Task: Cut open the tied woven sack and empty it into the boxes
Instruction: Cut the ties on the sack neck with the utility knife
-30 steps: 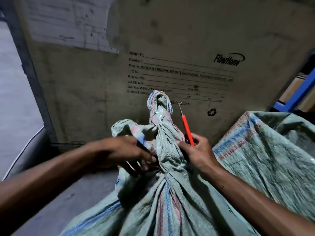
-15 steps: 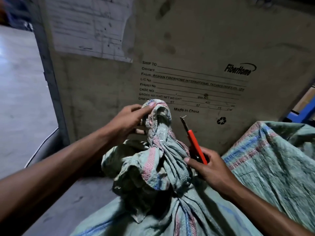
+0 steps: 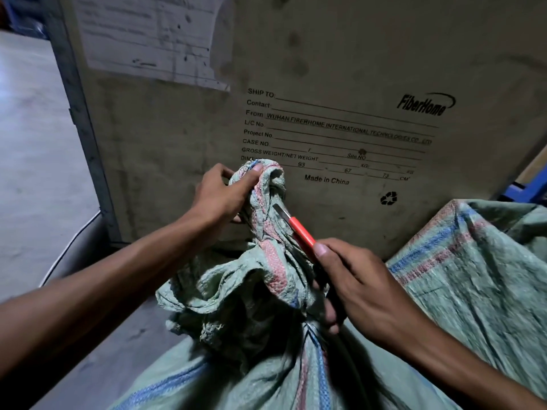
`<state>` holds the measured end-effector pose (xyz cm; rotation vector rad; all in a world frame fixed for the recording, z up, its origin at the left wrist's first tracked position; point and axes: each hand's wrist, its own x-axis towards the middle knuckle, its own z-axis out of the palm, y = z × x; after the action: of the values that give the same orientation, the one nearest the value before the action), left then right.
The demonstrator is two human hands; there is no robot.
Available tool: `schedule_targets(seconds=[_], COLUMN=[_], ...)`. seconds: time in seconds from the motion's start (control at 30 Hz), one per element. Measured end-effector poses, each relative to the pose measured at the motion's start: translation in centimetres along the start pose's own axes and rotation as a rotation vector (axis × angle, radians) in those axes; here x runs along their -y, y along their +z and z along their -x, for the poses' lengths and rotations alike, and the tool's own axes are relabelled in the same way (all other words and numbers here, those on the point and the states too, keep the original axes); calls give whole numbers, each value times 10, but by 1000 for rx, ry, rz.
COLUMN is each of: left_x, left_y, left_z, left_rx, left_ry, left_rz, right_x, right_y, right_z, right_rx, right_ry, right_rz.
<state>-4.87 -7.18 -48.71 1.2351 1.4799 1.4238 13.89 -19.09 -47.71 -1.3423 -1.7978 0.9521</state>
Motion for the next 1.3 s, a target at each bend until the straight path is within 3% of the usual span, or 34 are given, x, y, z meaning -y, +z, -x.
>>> schedule_targets(seconds=[0.3,0.6,0.93,1.13,1.3], left_x=[-2,5,13,15,7], left_y=[-1,1,-2,-8,-8], left_z=[5,5,-7,-6,4], left_rx=[-2,-115,-123,-38,111], left_ry=[51,148,61,11,38], left_rz=[-28,-76,58,92,178], right_x=[9,13,4,7,11], right_y=[3,6,6,-4,-21], right_z=[-3,-4,2,12,2], right_rx=[29,-5,20,93,-174], right_ry=[79,21,54,46,5], right_rz=[17,274,452,285,77])
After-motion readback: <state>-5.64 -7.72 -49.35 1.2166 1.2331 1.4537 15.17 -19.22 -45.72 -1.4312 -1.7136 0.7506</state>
